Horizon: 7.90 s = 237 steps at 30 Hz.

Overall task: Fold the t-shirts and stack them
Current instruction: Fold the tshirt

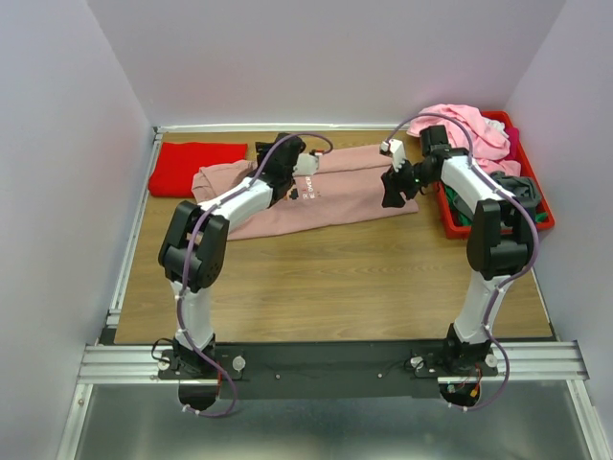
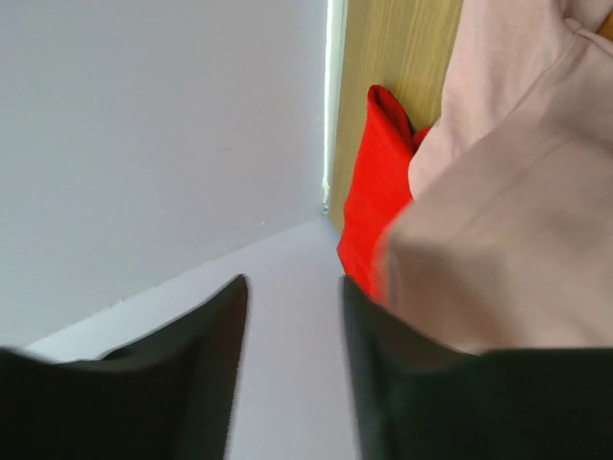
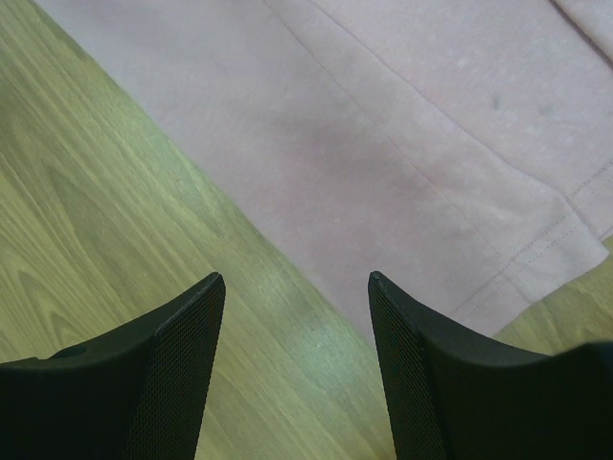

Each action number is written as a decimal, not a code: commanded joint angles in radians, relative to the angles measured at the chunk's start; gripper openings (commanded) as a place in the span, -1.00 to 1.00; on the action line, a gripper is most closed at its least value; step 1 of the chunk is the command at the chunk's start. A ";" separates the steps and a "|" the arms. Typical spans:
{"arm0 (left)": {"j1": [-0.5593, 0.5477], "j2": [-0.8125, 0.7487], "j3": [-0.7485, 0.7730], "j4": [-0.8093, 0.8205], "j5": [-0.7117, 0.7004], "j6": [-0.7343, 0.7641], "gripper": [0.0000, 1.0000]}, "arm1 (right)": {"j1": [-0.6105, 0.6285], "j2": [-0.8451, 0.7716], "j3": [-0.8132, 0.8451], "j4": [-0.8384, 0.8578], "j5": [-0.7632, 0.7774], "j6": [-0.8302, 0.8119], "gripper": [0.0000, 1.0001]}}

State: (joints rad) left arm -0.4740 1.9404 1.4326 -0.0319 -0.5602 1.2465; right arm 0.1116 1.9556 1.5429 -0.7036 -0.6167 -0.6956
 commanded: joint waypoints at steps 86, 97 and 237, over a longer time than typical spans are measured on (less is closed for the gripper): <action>0.044 -1.609 -0.865 0.027 0.212 -1.200 0.95 | 0.493 0.651 0.839 0.219 0.172 0.844 -0.99; 0.044 -1.608 -0.865 0.026 0.215 -1.200 0.95 | 0.493 0.600 0.773 0.222 0.256 0.875 -0.99; 0.044 -1.597 -0.868 0.026 0.243 -1.197 0.94 | 0.731 0.545 0.832 0.112 0.272 0.385 -0.04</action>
State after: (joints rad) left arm -0.4320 0.3573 0.5732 -0.0242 -0.3386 0.0479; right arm 0.8612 2.5275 2.3768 -0.5301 -0.3775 -0.2016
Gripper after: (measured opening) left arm 0.971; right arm 0.476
